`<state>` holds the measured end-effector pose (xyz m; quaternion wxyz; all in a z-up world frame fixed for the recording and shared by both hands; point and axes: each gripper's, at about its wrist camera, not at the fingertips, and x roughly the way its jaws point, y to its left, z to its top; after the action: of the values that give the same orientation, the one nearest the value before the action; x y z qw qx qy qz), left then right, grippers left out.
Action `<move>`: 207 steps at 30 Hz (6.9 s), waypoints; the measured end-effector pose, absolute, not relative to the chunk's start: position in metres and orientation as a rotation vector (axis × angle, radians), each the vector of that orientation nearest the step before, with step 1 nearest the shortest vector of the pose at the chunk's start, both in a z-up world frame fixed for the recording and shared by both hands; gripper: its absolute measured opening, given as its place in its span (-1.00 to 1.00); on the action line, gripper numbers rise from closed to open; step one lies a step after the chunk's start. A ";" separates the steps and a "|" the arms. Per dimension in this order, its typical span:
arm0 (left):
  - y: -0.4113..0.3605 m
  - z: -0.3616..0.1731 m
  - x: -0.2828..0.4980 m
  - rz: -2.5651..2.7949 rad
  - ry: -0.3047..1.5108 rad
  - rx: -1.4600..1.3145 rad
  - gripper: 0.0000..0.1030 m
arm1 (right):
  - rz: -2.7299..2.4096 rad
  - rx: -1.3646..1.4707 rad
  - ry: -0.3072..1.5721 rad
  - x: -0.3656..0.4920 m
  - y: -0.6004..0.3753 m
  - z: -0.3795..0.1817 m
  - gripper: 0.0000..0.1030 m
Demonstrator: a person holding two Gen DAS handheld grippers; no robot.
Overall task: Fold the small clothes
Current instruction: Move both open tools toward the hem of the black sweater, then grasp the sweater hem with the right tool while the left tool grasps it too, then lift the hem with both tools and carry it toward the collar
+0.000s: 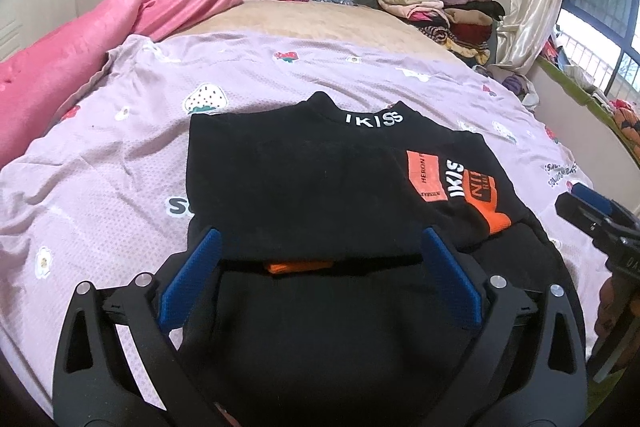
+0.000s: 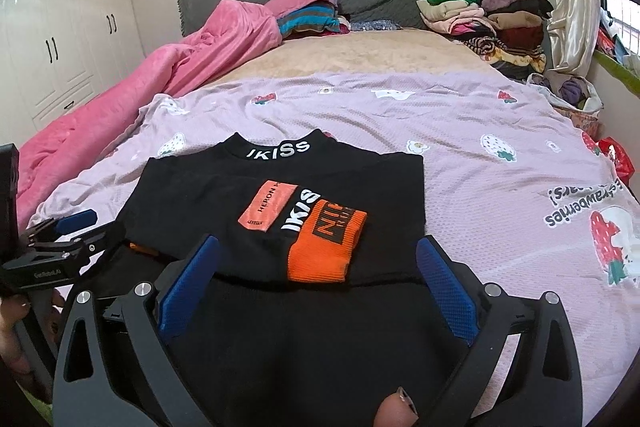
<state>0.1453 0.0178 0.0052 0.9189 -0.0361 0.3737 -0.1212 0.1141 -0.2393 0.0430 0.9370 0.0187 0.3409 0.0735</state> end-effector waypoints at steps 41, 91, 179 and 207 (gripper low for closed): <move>0.049 0.009 0.039 -0.158 0.763 -0.074 0.81 | 0.175 0.016 0.699 0.046 -0.263 0.061 0.91; 0.105 -0.039 -0.028 -0.205 0.925 -0.232 0.23 | 0.196 -0.042 0.896 -0.007 -0.281 0.000 0.91; 0.119 0.047 0.029 -0.232 0.728 -0.378 -0.94 | 0.289 0.217 0.569 0.001 -0.359 0.090 -0.85; 0.108 0.063 0.117 -0.175 0.691 -0.327 -0.94 | 0.187 0.177 0.543 0.083 -0.358 0.086 -0.85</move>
<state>0.1174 0.1076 0.0631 0.9242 -0.1591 0.3366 -0.0855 0.0833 -0.3581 0.0863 0.9552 0.0873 0.2675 0.0920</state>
